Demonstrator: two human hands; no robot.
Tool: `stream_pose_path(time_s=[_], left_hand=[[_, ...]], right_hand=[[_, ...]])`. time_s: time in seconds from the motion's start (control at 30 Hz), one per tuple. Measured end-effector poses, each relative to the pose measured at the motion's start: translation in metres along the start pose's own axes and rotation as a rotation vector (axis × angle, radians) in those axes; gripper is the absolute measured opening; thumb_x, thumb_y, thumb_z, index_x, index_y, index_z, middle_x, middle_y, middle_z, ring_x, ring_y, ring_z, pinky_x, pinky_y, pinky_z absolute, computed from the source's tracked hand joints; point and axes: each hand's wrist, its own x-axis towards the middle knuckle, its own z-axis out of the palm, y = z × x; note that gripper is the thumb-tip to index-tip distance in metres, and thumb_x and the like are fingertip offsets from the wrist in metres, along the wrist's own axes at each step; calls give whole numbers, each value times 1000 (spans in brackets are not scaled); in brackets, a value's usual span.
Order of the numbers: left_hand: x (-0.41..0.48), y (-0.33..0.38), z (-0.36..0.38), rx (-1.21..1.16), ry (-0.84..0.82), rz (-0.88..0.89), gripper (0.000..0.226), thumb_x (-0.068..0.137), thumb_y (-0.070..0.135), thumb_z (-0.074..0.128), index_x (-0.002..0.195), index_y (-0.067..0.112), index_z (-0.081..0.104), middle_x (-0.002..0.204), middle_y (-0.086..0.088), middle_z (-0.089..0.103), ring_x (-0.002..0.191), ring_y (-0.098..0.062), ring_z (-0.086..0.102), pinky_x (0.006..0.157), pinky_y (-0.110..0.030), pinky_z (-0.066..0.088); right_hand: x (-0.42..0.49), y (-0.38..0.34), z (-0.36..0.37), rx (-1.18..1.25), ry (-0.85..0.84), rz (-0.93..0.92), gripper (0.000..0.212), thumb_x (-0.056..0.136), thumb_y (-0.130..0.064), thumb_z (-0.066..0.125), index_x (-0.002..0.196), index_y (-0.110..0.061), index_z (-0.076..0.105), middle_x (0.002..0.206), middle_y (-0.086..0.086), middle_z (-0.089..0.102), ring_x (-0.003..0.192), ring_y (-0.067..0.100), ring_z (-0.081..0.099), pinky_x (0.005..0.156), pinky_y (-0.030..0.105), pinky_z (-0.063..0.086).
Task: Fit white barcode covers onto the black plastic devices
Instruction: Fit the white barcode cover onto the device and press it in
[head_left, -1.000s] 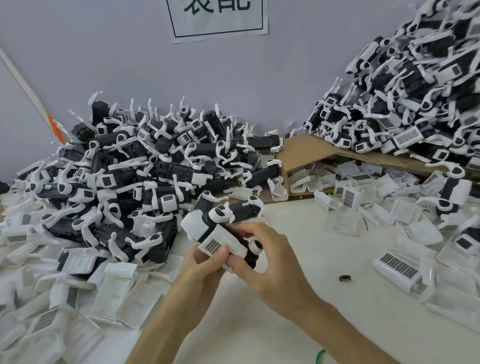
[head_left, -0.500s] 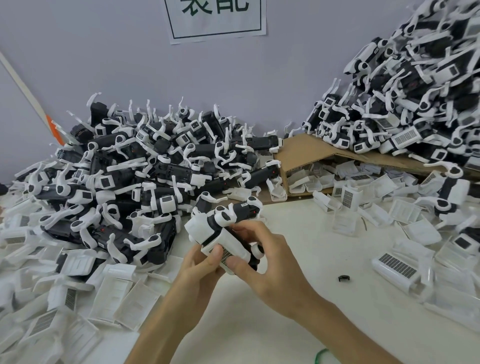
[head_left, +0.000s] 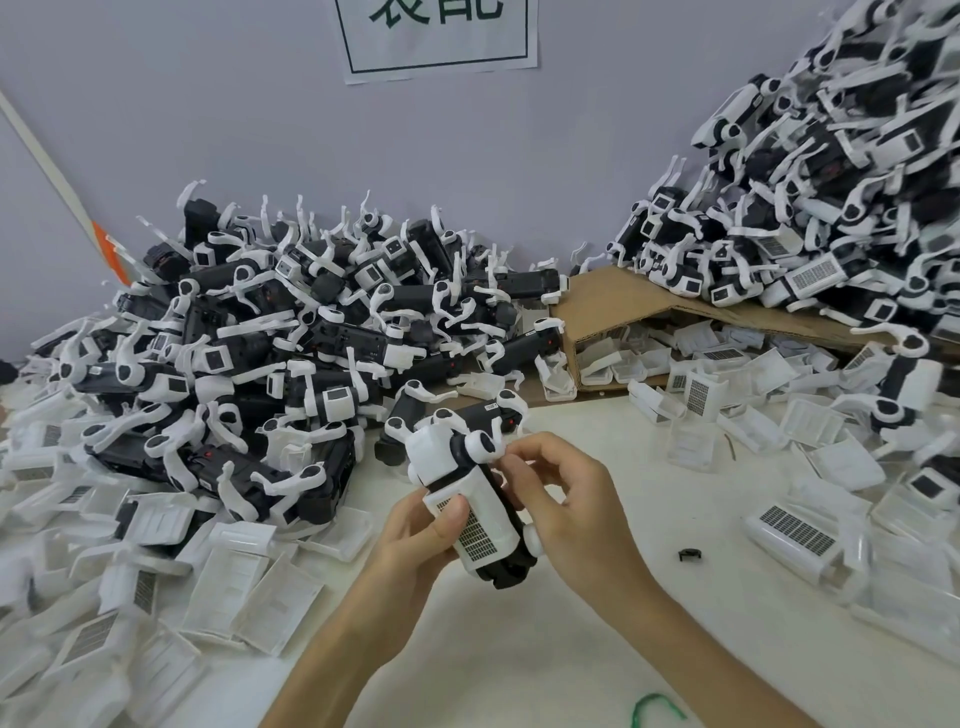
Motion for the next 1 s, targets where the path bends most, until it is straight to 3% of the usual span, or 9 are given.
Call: stream_pose_path(time_s=[0.03, 0.17, 0.3, 0.47, 0.6, 0.73, 0.87, 1.0], left_hand=[[1, 0, 0, 13, 25, 10, 65, 72, 58, 79, 117, 13, 71, 120, -19, 70, 108, -31, 67, 85, -31, 54], [2, -1, -1, 109, 95, 79, 37, 80, 48, 68, 111, 29, 74, 115, -8, 74, 108, -23, 69, 83, -26, 55], [2, -1, 4, 86, 88, 75, 54, 84, 64, 66, 117, 22, 72, 114, -12, 73, 103, -26, 71, 80, -28, 56], [3, -5, 2, 58, 98, 59, 41, 90, 51, 61, 112, 19, 73, 106, -14, 75, 95, -28, 72, 76, -31, 57], [4, -9, -1, 34, 168, 65, 57, 81, 53, 62, 112, 6, 70, 102, -24, 73, 90, -36, 72, 67, -34, 56], [5, -14, -1, 81, 205, 108, 57, 81, 54, 62, 106, 4, 71, 93, -22, 74, 80, -33, 72, 62, -32, 55], [5, -17, 0, 128, 217, 149, 50, 87, 56, 55, 98, 11, 74, 86, -16, 75, 71, -26, 70, 58, -28, 52], [5, -19, 0, 167, 200, 153, 46, 90, 57, 52, 102, 18, 75, 95, -15, 75, 89, -31, 72, 73, -34, 57]], right_hand=[[0, 0, -1, 28, -45, 26, 5, 95, -26, 66, 95, -22, 69, 88, -11, 71, 88, 7, 66, 78, 20, 52], [-2, 1, 2, 47, -200, 88, 37, 79, -50, 72, 110, -31, 62, 104, -15, 72, 103, 3, 65, 86, 18, 52], [0, 1, 3, 55, -194, 62, 32, 84, -44, 72, 114, -36, 63, 108, -19, 73, 108, 1, 66, 90, 25, 55], [-1, 2, 1, 44, -193, 31, 28, 90, -32, 72, 118, -32, 66, 111, -17, 73, 108, 1, 67, 89, 18, 53], [-7, 5, 8, -7, -236, 44, 44, 84, -25, 79, 125, -28, 63, 110, -20, 71, 105, 0, 67, 81, 17, 55], [-12, 7, 13, -18, -188, 22, 42, 83, -23, 81, 121, -25, 64, 104, -19, 74, 98, 1, 69, 78, 14, 54], [-14, 10, 16, 14, -166, 24, 39, 81, -26, 81, 116, -28, 64, 102, -16, 74, 95, 6, 71, 77, 24, 59], [-13, 10, 16, -14, -202, 11, 36, 83, -36, 78, 116, -35, 63, 99, -13, 74, 89, 13, 72, 79, 37, 60]])
